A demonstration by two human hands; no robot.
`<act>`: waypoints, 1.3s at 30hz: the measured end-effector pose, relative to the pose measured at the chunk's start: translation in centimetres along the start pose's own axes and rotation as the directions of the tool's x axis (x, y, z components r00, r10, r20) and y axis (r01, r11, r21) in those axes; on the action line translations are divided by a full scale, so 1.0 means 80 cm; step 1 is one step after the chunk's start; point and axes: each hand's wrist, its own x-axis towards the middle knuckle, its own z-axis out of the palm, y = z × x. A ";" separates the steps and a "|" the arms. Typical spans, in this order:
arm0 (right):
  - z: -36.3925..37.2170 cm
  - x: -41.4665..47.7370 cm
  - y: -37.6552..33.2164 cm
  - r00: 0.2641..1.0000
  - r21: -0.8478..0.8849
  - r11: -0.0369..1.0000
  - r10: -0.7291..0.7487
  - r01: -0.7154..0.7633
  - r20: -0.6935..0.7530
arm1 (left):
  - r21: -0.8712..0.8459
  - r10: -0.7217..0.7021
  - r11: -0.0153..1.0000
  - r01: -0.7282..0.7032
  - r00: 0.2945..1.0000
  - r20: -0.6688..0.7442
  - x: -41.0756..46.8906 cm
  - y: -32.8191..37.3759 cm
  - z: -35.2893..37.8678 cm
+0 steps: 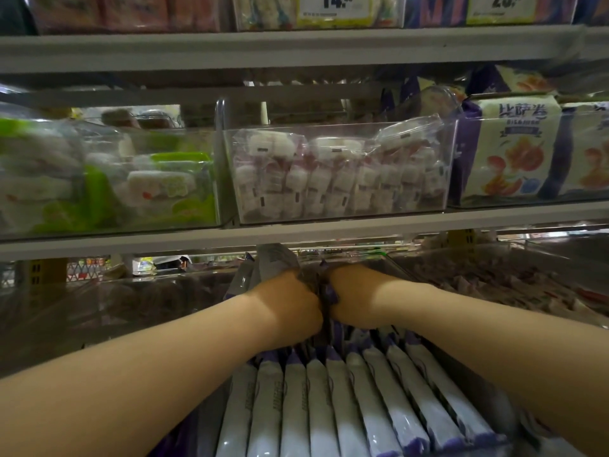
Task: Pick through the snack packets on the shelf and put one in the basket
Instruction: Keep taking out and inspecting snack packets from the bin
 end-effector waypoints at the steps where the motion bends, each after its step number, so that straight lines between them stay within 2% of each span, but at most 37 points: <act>1: -0.001 0.001 -0.002 1.000 -0.004 1.000 0.007 -0.007 0.012 | 0.028 -0.012 1.000 0.012 1.000 0.017 0.002 -0.004 0.001; 2: -0.003 0.002 -0.004 1.000 -0.013 1.000 0.014 -0.014 0.023 | 0.047 -0.028 0.998 0.028 1.000 -0.007 0.002 -0.010 0.002; 5: -0.006 0.000 -0.004 0.999 -0.007 1.000 0.018 -0.018 0.028 | 0.169 0.081 0.983 -0.069 0.995 -0.066 -0.004 -0.024 -0.001; 11: 0.026 -0.009 -0.014 0.996 -0.029 0.999 -0.031 0.034 0.086 | 0.272 0.055 0.962 -0.014 0.988 -0.144 -0.015 -0.038 0.005; 16: 0.018 -0.019 -0.007 0.996 -0.009 0.998 -0.055 0.056 0.077 | 0.168 0.020 0.986 0.004 0.990 -0.140 -0.024 -0.034 0.009; 20: 0.007 -0.025 -0.003 0.983 -0.096 0.988 -0.108 0.123 0.149 | 0.061 -0.004 0.998 0.014 0.988 -0.151 -0.025 -0.033 0.013; 26: 0.024 -0.021 -0.012 0.985 -0.199 0.970 -0.117 0.141 0.125 | -0.122 0.005 0.992 -0.036 0.969 -0.246 -0.026 -0.034 0.009; 29: 0.010 -0.026 -0.008 0.975 -0.163 0.973 -0.131 0.161 0.180 | -0.195 -0.040 0.981 -0.017 0.958 -0.282 -0.028 -0.035 0.010; 31: 0.000 -0.031 0.002 0.987 -0.123 0.987 -0.092 0.108 0.130 | -0.189 -0.086 0.981 0.031 0.953 -0.290 -0.030 -0.037 0.015; 33: -0.001 -0.036 0.010 0.997 -0.088 0.996 -0.023 0.029 0.068 | -0.103 -0.120 0.990 0.096 0.958 -0.260 -0.032 -0.033 0.021; 35: 0.003 -0.039 0.013 0.998 -0.064 0.998 0.003 0.001 0.067 | -0.135 -0.197 0.976 0.173 0.963 -0.186 -0.032 -0.029 0.023; 37: 0.006 -0.039 0.011 0.997 -0.050 0.998 -0.019 0.023 0.068 | -0.197 -0.244 0.955 0.222 0.965 -0.096 -0.031 -0.024 0.016; 39: 0.006 -0.034 0.009 0.995 -0.084 0.994 -0.062 0.068 0.078 | -0.178 -0.234 0.958 0.223 0.971 -0.045 -0.028 -0.019 0.006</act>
